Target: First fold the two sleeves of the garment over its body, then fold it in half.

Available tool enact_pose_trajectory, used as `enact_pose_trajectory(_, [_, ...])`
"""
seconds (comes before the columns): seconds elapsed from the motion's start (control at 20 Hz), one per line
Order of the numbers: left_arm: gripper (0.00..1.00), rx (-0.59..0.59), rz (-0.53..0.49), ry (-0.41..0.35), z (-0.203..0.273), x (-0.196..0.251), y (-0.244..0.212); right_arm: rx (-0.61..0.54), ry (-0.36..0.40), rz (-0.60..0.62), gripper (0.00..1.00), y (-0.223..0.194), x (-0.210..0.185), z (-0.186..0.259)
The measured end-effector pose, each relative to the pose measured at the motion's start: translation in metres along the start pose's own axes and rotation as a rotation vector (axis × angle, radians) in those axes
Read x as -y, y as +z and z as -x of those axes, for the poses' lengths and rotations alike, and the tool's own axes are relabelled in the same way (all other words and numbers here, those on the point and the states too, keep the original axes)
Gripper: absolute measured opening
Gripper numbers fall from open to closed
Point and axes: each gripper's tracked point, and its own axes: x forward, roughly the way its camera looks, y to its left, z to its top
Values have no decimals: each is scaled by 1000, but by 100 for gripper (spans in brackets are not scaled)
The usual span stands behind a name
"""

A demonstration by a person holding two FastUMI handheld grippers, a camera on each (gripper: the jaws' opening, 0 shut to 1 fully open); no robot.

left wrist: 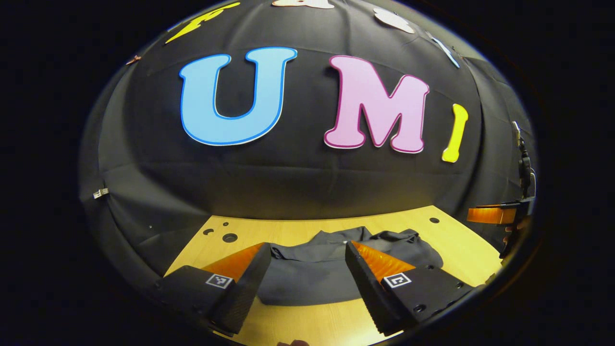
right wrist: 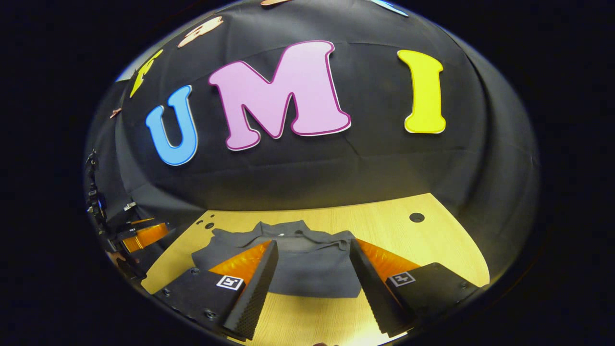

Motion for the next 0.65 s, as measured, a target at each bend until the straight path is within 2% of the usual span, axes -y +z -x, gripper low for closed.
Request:
enact_pose_trajectory(0.2, [98, 7, -15, -13, 31, 7, 2, 10, 15, -12, 93, 0, -13, 31])
enact_pose_trajectory(0.25, [98, 11, -16, -13, 37, 7, 3, 20, 14, 2, 80, 1, -14, 39])
enact_pose_trajectory(0.3, [98, 14, -15, -16, 42, 8, 4, 34, 14, 13, 93, 5, -15, 44])
enact_pose_trajectory(0.65, [98, -5, 7, -15, 75, 7, -5, 69, -14, 38, 93, 11, -7, 83])
